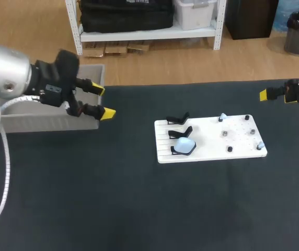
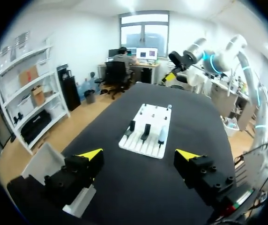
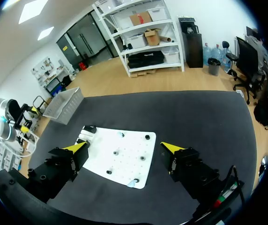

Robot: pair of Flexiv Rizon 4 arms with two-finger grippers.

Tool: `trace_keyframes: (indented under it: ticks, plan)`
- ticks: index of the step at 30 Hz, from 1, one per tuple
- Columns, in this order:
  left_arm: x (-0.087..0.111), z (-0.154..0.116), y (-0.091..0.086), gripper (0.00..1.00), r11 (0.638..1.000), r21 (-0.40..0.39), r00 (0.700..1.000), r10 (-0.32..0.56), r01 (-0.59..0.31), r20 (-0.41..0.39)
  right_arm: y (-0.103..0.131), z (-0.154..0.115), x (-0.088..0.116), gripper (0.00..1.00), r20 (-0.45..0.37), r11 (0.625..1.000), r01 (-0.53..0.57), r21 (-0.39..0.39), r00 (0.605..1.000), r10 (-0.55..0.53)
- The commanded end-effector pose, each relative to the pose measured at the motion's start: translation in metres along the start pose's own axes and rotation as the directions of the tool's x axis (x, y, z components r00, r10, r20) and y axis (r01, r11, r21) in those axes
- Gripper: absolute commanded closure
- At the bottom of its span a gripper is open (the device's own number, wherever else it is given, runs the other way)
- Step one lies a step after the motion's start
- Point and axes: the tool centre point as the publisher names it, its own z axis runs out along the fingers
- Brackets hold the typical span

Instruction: Pick up each earbud case from the left stands, insert the matching earbuds, close the lid, and place the case in the box.

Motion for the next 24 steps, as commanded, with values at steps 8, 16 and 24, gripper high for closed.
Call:
trace_keyframes:
  ticks: [8, 16, 24]
  plan:
    - [-0.003, 0.042, -0.002, 0.0, 0.99, 0.084, 0.994, 0.108, -0.109, 0.022, 0.0, 0.0, 0.0, 0.0, 0.0, 1.0, 0.001, 0.001, 1.0, -0.001]
    - [0.0, 0.068, -0.011, 0.0, 0.974, 0.146, 0.984, 0.164, -0.172, 0.066, 0.0, 0.0, 0.0, 0.0, 0.0, 1.0, 0.001, 0.001, 1.0, -0.001]
    - [0.003, 0.102, -0.025, 0.0, 0.966, 0.152, 0.976, 0.2, -0.211, 0.086, 0.0, 0.0, 0.0, 0.0, 0.0, 1.0, 0.001, 0.001, 1.0, -0.001]
